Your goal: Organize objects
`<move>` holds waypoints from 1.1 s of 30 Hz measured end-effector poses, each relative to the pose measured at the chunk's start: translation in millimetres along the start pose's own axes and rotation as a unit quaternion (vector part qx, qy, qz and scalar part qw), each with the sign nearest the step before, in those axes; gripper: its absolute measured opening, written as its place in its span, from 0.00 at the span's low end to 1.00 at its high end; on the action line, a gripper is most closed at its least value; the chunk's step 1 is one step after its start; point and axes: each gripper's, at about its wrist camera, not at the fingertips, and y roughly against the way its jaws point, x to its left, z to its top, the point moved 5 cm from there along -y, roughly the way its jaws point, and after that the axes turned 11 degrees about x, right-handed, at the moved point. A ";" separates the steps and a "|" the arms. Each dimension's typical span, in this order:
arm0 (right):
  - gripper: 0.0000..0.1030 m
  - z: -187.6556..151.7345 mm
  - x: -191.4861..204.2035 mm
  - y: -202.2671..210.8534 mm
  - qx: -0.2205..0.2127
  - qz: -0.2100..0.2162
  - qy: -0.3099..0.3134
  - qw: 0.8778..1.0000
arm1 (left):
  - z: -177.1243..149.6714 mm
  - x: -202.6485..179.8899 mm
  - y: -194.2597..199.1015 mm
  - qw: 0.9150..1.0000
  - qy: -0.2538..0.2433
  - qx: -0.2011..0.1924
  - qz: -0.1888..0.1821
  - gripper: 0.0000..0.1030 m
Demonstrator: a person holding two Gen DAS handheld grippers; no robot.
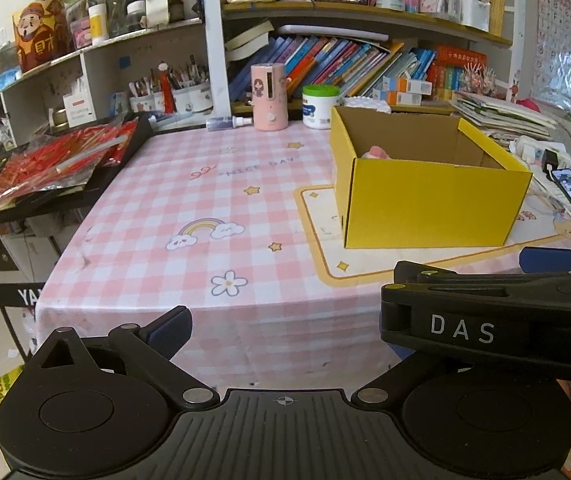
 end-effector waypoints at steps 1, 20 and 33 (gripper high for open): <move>1.00 -0.6 0.6 -0.2 0.001 0.001 0.000 1.000 | -0.7 0.8 0.1 1.000 0.001 0.001 0.000 0.98; 1.00 -2.8 5.6 0.4 0.008 -0.002 0.005 1.000 | -4.4 6.8 0.4 1.000 0.006 0.007 0.001 0.98; 1.00 -3.5 6.1 -0.4 0.010 -0.003 0.006 1.000 | -3.9 8.6 0.2 1.000 0.008 0.010 -0.004 0.98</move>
